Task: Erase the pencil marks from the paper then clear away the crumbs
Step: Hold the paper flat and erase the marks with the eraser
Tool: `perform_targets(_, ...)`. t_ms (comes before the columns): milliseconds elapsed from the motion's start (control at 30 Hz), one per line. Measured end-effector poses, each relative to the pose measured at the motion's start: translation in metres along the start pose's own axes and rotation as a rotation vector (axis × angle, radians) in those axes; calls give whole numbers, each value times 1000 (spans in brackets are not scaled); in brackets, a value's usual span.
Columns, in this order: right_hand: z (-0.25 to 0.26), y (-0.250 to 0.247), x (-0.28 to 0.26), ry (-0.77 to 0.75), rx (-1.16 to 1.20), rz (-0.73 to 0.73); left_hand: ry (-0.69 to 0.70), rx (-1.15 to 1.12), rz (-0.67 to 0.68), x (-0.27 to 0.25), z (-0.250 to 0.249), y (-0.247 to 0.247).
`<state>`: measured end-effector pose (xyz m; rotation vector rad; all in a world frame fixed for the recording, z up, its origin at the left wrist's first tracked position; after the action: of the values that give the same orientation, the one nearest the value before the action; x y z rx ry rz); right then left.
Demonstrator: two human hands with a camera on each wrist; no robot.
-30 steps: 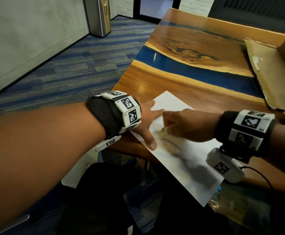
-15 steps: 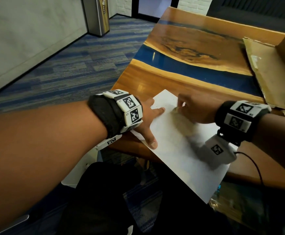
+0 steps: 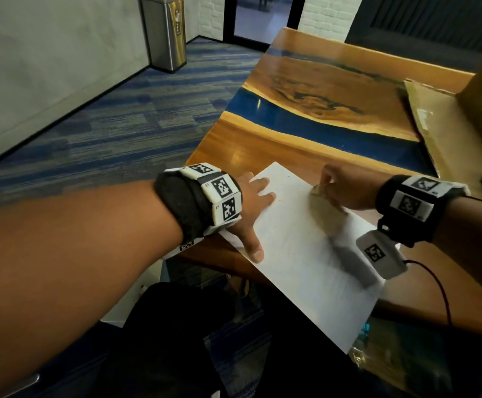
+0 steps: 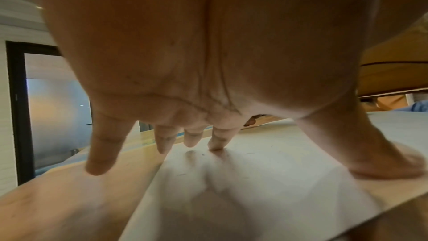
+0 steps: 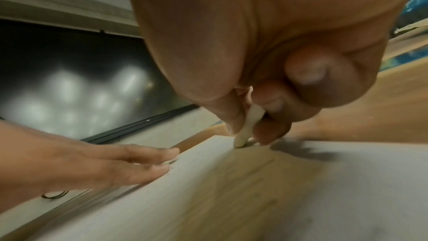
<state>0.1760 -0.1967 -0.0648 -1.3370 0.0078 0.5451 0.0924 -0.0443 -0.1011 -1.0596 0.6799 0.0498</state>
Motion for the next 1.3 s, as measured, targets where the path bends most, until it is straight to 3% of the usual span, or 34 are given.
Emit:
perform_targets(133,31,12,-22,-113,-94,16,46,-32,-13,2,-6,1)
perform_targets(267,83,63,-61,-390,-22,298,57,-37,-12,3,-6,1)
perform_targets(333,70,52,-46,-337,-59,232,56,-31,-4,4,-6,2)
perform_targets(433,38,17,-28,-142,-182,-8,45,-38,17,5,-5,5)
perform_targets(600,91,76,-80,-506,-123,318,45,-67,23,5,-7,2)
perform_targets(633,89,73,-76,-504,-141,297,42,-59,21,5,-7,2)
perform_targets(767,53,34,-39,-257,-247,63,35,-28,14,4,-7,1)
perform_targets(933,95,76,-83,-545,-152,274,43,-76,18,4,-7,2)
perform_targets(1067,59,43,-43,-287,-219,104,38,-40,6,5,-6,2)
perform_targets(1133,67,50,-50,-327,-196,112,34,-45,4,6,-5,2)
perform_targets(1233,93,79,-81,-526,-135,282,40,-77,13,8,-5,3)
perform_targets(1300,77,67,-65,-436,-162,260,41,-67,15,10,-5,4)
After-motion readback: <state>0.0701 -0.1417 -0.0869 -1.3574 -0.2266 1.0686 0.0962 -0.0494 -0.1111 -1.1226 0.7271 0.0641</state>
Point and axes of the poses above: each hand's wrist, its own x-axis towards the middle knuckle, its own y-axis out of the palm, z = x × y, the point moved 10 cm from there along x, towards the middle knuckle, and after that the axes turned 11 degrees about x, right-handed, at the moved point
